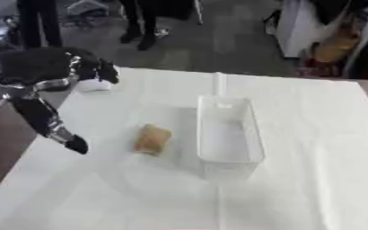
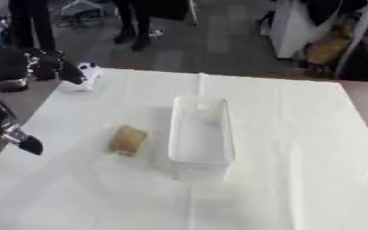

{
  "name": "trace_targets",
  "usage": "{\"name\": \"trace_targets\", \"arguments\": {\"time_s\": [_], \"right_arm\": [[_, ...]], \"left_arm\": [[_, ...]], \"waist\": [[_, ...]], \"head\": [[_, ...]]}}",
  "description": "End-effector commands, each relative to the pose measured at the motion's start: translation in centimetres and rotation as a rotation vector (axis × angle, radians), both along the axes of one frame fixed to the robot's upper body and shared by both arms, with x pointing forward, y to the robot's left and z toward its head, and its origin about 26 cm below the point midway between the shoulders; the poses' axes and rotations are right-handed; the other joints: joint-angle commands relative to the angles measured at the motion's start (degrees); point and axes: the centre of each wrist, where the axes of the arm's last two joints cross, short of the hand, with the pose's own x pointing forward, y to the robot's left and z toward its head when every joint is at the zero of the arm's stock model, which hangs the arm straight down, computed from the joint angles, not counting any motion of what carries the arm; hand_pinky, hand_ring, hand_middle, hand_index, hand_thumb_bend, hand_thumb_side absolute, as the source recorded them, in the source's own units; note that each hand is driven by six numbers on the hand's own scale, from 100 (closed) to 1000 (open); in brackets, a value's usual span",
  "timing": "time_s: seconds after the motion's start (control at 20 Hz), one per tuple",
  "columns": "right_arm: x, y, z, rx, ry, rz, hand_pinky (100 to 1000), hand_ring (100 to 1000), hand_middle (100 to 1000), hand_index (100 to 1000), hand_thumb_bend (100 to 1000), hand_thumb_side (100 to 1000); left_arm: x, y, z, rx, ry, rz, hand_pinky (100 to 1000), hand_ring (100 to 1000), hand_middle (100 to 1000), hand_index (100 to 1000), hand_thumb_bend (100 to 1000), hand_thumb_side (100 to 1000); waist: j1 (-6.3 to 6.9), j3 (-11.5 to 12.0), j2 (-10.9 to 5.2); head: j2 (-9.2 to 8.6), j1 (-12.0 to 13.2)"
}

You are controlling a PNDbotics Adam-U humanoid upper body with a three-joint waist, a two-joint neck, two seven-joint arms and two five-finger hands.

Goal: Pick up objects on the table and place them in the box.

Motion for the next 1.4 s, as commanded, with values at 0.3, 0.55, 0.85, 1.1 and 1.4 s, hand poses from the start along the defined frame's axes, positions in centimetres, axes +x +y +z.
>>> {"name": "trace_targets", "arguments": {"time_s": [0.3, 0.55, 0.85, 1.1, 1.4], "right_arm": [[-0.2, 0.5, 1.0, -0.001, -0.034, 0.027, 100, 100, 154, 419, 233, 910], [-0.1, 0.7, 1.1, 0.005, -0.042, 0.038, 100, 100, 154, 419, 231, 911], [-0.1, 1.1, 1.4, 0.016, -0.053, 0.056, 100, 100, 154, 419, 226, 913], [-0.1, 1.5, 1.7, 0.021, -0.062, 0.074, 100, 100, 155, 419, 223, 915], [0.0, 2.0, 2.1, 0.033, -0.077, 0.095, 100, 100, 155, 420, 215, 919]], "left_arm": [[2.6, 0.7, 1.2, 0.143, -0.006, 0.037, 914, 803, 805, 897, 988, 1000], [4.5, 1.0, 1.7, 0.197, 0.004, 0.039, 920, 801, 802, 895, 986, 1000], [5.6, 1.8, 1.7, 0.214, 0.000, 0.063, 925, 799, 799, 899, 979, 1000], [6.2, 1.8, 1.5, 0.223, -0.003, 0.067, 929, 801, 800, 901, 976, 1000], [6.6, 2.0, 1.1, 0.234, 0.000, 0.090, 933, 802, 802, 904, 976, 1000]], "waist": [[0.54, -0.6, -0.91], [0.70, -0.9, -0.80], [0.89, -1.5, -0.52], [0.98, -2.0, -0.09], [1.10, -2.8, 0.50]], "head": [[1.58, 1.8], [1.94, 2.6], [1.84, 3.7], [1.38, 4.4], [0.84, 5.9]]}}
